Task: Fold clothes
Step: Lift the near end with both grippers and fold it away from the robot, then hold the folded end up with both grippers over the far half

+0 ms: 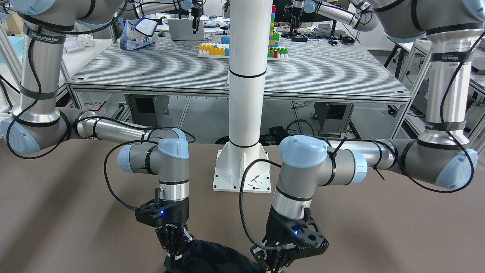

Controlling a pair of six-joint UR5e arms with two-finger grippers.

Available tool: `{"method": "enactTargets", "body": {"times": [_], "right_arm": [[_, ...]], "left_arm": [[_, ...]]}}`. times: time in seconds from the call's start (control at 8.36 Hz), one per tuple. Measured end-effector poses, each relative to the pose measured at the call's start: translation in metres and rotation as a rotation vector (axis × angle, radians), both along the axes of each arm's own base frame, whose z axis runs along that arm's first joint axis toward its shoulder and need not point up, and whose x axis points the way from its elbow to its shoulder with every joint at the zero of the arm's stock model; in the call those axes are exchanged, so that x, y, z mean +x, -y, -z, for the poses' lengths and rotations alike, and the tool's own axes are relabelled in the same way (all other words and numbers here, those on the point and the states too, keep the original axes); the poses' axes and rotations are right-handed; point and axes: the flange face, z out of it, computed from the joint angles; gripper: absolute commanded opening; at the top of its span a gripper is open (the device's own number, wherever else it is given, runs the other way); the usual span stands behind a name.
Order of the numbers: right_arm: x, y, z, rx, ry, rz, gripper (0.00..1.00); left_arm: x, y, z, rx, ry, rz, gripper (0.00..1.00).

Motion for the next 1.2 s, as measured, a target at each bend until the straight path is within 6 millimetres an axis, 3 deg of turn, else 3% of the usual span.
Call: {"method": "enactTargets", "body": {"times": [0.12, 0.24, 0.36, 0.48, 0.6, 0.84, 1.2], "right_arm": [[-0.014, 0.021, -0.006, -0.001, -0.017, -0.005, 0.0], [-0.028, 0.036, -0.015, 0.011, -0.029, 0.001, 0.1], [-0.038, 0.047, -0.027, 0.032, -0.05, 0.014, 0.58], [-0.044, 0.055, -0.036, 0.046, -0.064, 0.022, 0.81], [-0.044, 0.062, -0.04, 0.056, -0.074, 0.023, 0.92], [-0.028, 0.078, -0.036, 0.078, -0.075, 0.039, 0.93], [-0.001, 0.085, -0.017, 0.074, 0.023, 0.044, 0.9]], "left_arm": [[0.018, 0.028, 0.001, -0.003, 0.042, -0.003, 0.0], [0.035, 0.053, -0.006, -0.001, 0.075, -0.009, 0.0], [0.051, 0.075, -0.022, 0.01, 0.107, -0.019, 0.56], [0.063, 0.091, -0.041, 0.026, 0.134, -0.035, 1.0], [0.07, 0.101, -0.053, 0.055, 0.15, -0.054, 1.0], [0.062, 0.106, -0.047, 0.105, 0.132, -0.066, 1.0], [0.028, 0.101, -0.028, 0.131, 0.064, -0.074, 1.0]]}}
